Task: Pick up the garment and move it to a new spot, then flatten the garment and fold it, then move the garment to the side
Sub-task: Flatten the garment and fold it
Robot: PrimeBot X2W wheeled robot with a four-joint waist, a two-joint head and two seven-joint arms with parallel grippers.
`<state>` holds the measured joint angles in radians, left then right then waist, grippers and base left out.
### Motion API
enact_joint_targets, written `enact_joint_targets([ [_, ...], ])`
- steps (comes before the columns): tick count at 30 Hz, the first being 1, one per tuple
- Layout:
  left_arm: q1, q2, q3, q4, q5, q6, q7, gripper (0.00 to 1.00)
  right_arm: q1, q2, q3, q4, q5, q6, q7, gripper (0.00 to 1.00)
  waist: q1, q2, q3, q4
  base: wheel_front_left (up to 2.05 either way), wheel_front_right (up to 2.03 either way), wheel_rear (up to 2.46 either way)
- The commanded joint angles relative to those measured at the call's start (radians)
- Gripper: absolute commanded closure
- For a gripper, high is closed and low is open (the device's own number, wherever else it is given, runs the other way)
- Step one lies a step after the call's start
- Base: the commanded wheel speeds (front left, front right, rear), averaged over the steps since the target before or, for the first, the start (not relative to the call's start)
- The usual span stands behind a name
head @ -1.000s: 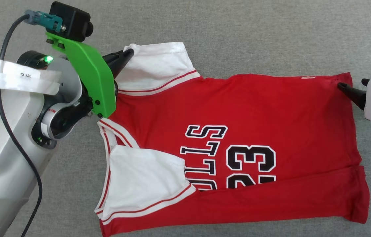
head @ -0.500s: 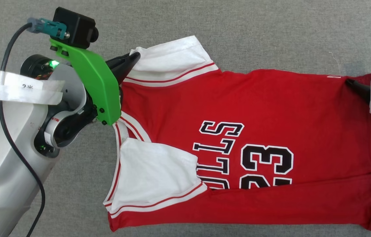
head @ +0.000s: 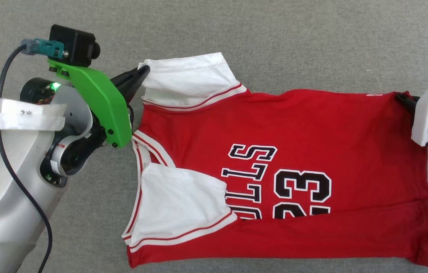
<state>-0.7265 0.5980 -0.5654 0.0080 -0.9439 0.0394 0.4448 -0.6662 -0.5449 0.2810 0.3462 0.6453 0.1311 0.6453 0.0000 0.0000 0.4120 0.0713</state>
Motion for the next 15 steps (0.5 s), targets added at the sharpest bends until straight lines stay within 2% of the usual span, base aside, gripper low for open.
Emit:
enact_joint_targets([
  [1,0.025,-0.003,0.007,0.011,-0.009,-0.004,-0.015,1.00,0.018,-0.005,0.002,0.002,0.011,0.000,-0.030,1.00,0.0000,0.0000,-0.038,-0.005,0.00,0.00,0.00],
  [8,0.095,-0.005,0.013,0.049,-0.025,-0.010,-0.065,1.00,0.082,-0.030,0.007,0.002,0.046,0.000,-0.154,1.00,0.0000,0.0000,-0.125,-0.006,0.00,0.00,0.00],
  [15,0.205,0.017,0.013,0.029,-0.044,0.005,-0.091,1.00,0.195,-0.036,0.011,-0.008,0.098,0.000,-0.268,1.00,0.0000,0.0000,-0.202,0.001,0.00,0.00,0.00],
])
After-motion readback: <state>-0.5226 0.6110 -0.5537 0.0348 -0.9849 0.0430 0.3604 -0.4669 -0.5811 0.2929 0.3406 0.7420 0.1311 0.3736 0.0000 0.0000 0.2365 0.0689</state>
